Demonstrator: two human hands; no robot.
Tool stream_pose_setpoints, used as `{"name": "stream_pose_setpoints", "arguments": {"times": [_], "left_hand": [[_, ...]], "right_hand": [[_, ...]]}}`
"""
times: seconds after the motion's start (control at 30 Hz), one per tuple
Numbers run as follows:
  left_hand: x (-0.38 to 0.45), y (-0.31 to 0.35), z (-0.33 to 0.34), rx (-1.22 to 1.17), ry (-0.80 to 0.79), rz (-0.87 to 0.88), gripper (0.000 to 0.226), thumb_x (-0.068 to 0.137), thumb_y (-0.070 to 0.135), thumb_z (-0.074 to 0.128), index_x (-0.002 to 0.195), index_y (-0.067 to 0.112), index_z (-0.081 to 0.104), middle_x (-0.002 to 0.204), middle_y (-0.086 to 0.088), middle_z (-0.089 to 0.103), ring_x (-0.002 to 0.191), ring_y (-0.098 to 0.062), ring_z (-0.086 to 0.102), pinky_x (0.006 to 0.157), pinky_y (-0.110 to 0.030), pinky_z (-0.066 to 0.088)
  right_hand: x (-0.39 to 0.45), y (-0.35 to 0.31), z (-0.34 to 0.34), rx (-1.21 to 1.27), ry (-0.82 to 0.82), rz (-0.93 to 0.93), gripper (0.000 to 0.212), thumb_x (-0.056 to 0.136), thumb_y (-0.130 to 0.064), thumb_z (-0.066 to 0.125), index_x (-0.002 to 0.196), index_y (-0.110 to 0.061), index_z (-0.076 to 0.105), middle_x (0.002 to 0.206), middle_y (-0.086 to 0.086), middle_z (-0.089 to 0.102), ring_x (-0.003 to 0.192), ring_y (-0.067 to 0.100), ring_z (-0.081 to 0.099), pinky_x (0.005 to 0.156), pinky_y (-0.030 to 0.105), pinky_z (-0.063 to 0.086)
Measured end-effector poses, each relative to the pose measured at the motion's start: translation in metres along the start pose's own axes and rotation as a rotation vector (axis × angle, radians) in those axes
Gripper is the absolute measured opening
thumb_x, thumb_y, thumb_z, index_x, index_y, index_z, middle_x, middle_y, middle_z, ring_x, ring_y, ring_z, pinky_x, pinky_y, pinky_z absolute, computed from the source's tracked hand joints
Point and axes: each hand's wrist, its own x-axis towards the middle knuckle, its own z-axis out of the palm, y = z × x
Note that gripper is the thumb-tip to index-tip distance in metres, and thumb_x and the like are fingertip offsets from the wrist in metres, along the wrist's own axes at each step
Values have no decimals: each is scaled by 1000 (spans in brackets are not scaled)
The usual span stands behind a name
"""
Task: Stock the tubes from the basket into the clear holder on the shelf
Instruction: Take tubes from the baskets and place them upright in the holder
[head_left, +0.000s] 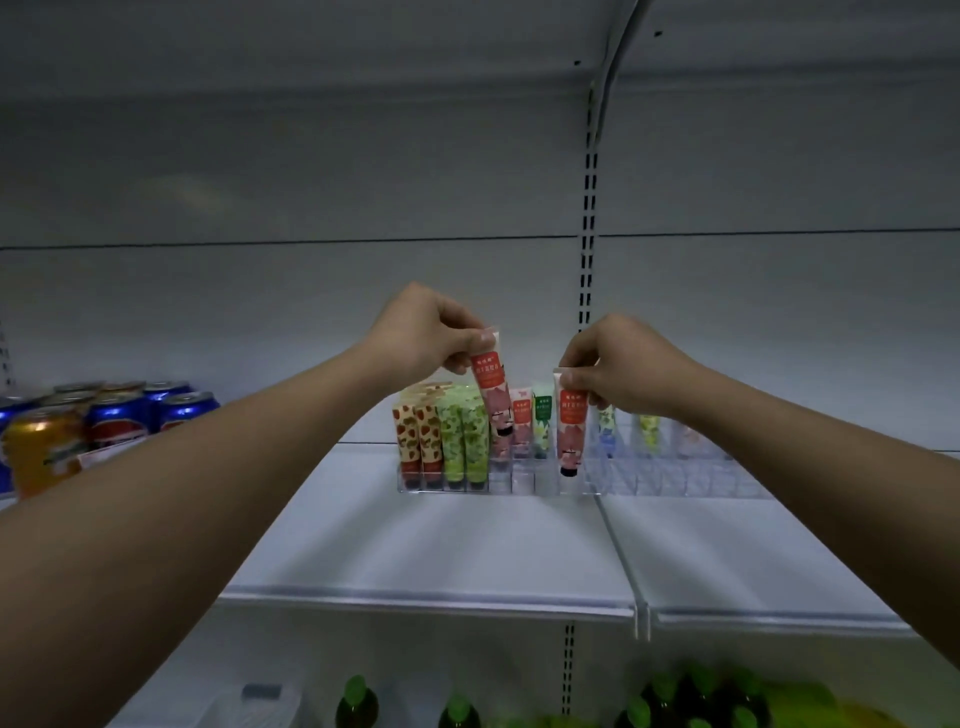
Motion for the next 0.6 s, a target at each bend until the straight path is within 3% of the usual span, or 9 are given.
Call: {"name": "stream_pose_setpoints", "arguments": {"times": [0.13, 0.2, 0.4, 0.53, 0.6], "left_hand": [[31, -18, 20, 17, -30, -19, 4, 85, 11, 71, 87, 12, 74, 72, -1, 72, 65, -15, 67, 72, -33, 61], [44, -27, 29, 38, -23, -24, 5, 85, 10, 72, 83, 14, 73, 73, -5, 72, 64, -17, 67, 72, -35, 61], [68, -49, 40, 131, 1, 7, 3, 85, 18, 73, 83, 19, 74, 71, -1, 72, 67, -17, 69, 67, -29, 60], [76, -56, 39, 130, -3, 23, 3, 86, 19, 71, 87, 20, 74, 73, 3, 71, 62, -7, 66, 55, -15, 53], [77, -58, 38, 124, -11, 30, 3, 86, 20, 71, 86, 22, 73, 73, 5, 71, 60, -4, 66, 51, -10, 48]], "right_hand": [[31, 13, 14, 1, 16, 22, 10, 94, -16, 62, 92, -12, 71, 73, 1, 69, 64, 12, 65, 57, 25, 53], [46, 17, 24, 3, 48, 16, 10, 94, -12, 61, 92, -11, 71, 73, 0, 68, 63, 11, 62, 54, 23, 48], [78, 32, 59, -24, 105, -12, 11, 93, -10, 62, 95, -9, 72, 81, 2, 66, 66, 12, 56, 60, 23, 43], [92, 41, 77, -35, 135, -29, 12, 93, -11, 63, 99, -9, 73, 86, 1, 64, 64, 6, 53, 57, 17, 39], [98, 45, 82, -30, 126, -17, 13, 93, -11, 63, 100, -9, 73, 92, 3, 67, 69, 10, 56, 64, 21, 46]]}}
